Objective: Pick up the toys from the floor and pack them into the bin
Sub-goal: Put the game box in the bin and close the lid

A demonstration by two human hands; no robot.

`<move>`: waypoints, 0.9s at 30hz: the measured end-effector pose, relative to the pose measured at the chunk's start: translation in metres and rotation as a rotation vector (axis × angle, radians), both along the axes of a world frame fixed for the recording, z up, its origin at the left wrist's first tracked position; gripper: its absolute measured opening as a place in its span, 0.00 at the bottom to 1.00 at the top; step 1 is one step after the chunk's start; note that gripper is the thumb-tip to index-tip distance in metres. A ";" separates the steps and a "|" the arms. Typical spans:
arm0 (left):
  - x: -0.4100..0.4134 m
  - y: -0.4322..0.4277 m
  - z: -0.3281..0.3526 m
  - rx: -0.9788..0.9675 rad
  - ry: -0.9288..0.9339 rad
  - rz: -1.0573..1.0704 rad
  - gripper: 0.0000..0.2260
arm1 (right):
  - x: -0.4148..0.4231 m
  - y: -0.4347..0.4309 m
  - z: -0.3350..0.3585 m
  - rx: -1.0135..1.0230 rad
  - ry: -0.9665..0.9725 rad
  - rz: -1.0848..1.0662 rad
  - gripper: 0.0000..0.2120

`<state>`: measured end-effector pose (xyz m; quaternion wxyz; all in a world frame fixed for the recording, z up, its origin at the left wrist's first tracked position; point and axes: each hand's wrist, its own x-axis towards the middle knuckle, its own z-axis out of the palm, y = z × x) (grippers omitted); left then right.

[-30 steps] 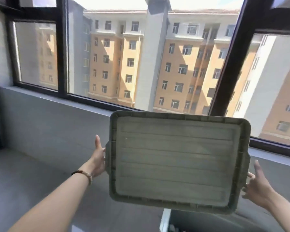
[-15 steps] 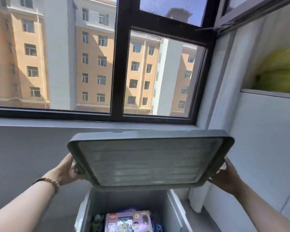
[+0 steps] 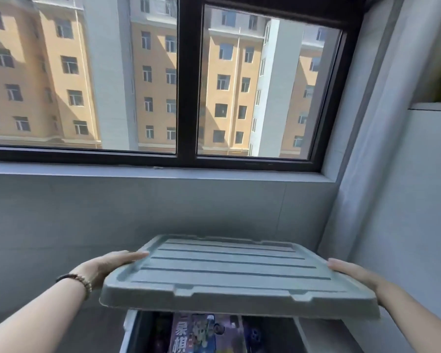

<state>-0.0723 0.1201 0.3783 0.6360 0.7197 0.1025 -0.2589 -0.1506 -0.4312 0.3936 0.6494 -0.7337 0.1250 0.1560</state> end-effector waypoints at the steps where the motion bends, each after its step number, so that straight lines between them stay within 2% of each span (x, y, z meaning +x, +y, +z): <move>1: 0.000 -0.002 -0.010 0.060 -0.038 -0.019 0.34 | 0.007 0.002 -0.009 -0.049 0.008 -0.004 0.55; 2: 0.001 -0.004 -0.024 0.115 -0.053 -0.029 0.32 | 0.015 0.008 -0.017 -0.107 0.021 -0.018 0.59; 4: 0.003 -0.005 -0.061 0.165 -0.061 0.024 0.25 | 0.025 0.018 -0.042 -0.095 0.043 -0.058 0.51; 5: 0.005 -0.006 -0.079 0.182 -0.072 0.075 0.26 | 0.028 0.022 -0.057 -0.088 0.042 -0.107 0.50; 8: 0.011 -0.011 -0.125 0.228 -0.117 0.222 0.38 | 0.050 0.023 -0.103 -0.102 0.029 -0.221 0.63; 9: 0.010 -0.015 -0.133 0.244 -0.140 0.267 0.39 | 0.056 0.024 -0.118 -0.095 0.032 -0.244 0.64; 13: 0.012 -0.023 -0.160 0.277 -0.186 0.386 0.30 | 0.073 0.026 -0.158 -0.066 0.014 -0.296 0.65; 15: 0.015 -0.023 -0.172 0.285 -0.199 0.396 0.29 | 0.077 0.027 -0.170 -0.039 0.022 -0.287 0.60; 18: 0.018 -0.023 -0.188 0.296 -0.203 0.427 0.27 | 0.086 0.032 -0.186 -0.016 0.061 -0.294 0.37; 20: 0.019 -0.023 -0.197 0.304 -0.201 0.447 0.26 | 0.093 0.031 -0.202 -0.061 0.052 -0.308 0.29; 27: 0.019 -0.018 -0.214 0.325 -0.176 0.472 0.26 | 0.096 0.038 -0.215 -0.148 0.032 -0.271 0.26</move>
